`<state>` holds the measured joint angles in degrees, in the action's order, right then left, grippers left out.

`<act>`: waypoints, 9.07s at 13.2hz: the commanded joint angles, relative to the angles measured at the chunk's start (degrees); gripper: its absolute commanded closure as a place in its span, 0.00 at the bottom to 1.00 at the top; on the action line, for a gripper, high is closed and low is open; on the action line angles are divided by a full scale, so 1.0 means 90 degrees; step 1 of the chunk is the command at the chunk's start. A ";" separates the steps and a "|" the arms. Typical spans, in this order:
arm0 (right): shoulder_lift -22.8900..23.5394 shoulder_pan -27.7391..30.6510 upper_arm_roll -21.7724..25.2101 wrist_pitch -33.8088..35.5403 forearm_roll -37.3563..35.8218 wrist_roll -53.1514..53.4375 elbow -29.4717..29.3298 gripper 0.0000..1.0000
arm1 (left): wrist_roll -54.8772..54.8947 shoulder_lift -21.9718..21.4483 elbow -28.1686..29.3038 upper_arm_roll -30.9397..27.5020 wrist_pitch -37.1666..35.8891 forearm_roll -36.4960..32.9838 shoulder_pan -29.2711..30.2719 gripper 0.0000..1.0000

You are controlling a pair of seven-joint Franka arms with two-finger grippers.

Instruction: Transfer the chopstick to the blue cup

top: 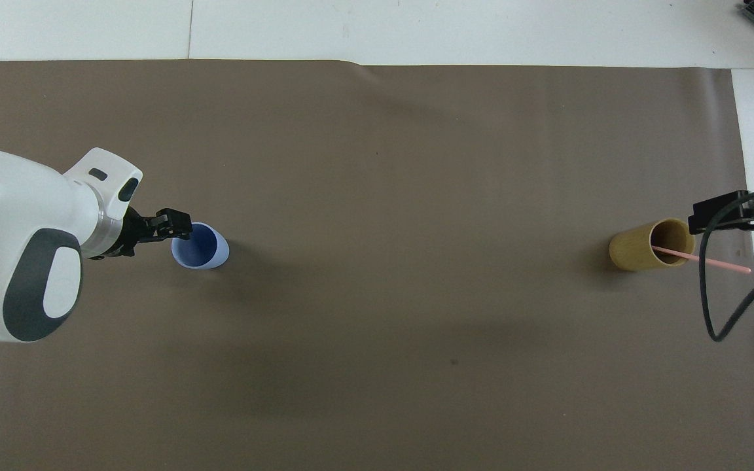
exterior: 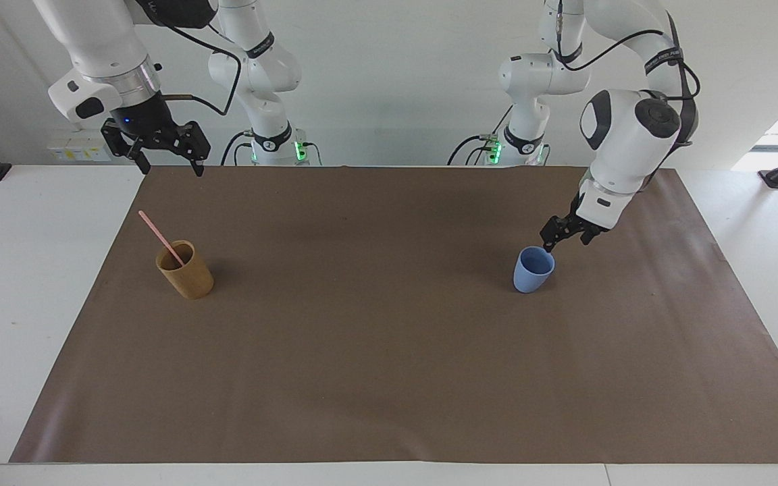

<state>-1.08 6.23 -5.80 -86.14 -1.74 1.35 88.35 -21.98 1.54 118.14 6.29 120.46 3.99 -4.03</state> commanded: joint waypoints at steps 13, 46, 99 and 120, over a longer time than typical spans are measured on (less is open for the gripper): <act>-0.0104 0.0099 -0.0009 -0.0127 0.0115 -0.0160 0.0134 0.00 | -0.0350 0.0190 0.0672 -0.0093 0.0872 0.0065 -0.0128 1.00; -0.0788 0.1779 0.0791 -0.3427 0.2106 -0.2953 0.3943 0.31 | -0.1620 0.1977 -0.1907 -0.0084 0.0522 -0.0374 -0.3722 1.00; -0.0300 -0.2332 -0.0703 -0.2568 0.1913 0.6940 0.2156 1.00 | 0.2735 -0.0357 -0.3566 -0.0308 -0.4420 -0.0306 0.0321 0.00; -0.0309 -0.1992 -0.0673 -0.2559 0.1688 0.6202 0.2087 0.41 | 0.2882 -0.0591 -0.3488 -0.0357 -0.4234 -0.0062 0.0321 0.00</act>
<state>-3.32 -14.19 -11.83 -108.55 14.04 62.15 106.93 3.09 -2.81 86.51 3.08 81.79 2.31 -1.88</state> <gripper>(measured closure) 0.714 0.000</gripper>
